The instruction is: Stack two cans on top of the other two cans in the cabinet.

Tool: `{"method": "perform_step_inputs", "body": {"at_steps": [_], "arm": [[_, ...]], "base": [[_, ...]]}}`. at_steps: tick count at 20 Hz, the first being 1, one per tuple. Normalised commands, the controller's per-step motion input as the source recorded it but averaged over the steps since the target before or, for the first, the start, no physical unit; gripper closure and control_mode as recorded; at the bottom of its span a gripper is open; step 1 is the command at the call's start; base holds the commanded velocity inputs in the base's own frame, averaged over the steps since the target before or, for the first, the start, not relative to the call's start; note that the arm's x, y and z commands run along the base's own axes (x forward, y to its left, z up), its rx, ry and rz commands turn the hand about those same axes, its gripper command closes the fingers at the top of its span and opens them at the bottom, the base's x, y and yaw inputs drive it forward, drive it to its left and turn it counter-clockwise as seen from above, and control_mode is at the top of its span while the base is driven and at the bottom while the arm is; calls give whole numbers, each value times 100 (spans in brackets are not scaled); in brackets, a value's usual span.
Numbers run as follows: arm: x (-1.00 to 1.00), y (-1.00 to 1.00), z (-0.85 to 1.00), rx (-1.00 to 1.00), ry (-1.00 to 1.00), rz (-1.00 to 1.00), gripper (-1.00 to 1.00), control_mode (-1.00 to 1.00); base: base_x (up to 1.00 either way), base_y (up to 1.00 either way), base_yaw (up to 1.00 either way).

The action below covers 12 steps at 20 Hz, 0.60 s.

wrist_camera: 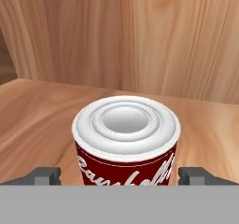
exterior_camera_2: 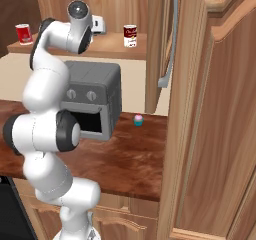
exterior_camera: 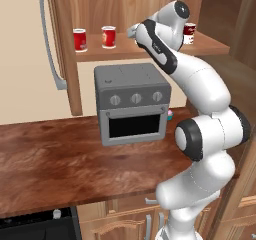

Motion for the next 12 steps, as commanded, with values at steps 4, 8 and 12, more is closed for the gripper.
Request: {"method": "perform_step_inputs", "body": {"at_steps": [4, 8, 12], "arm": [[12, 0, -7, 0, 1, 2, -100, -100], [9, 3, -6, 0, 0, 2, 100, -100], [5, 0, -5, 0, 0, 4, 100, -100]], "base": [[0, 0, 0], [0, 0, 0], [0, 0, 0]]}}
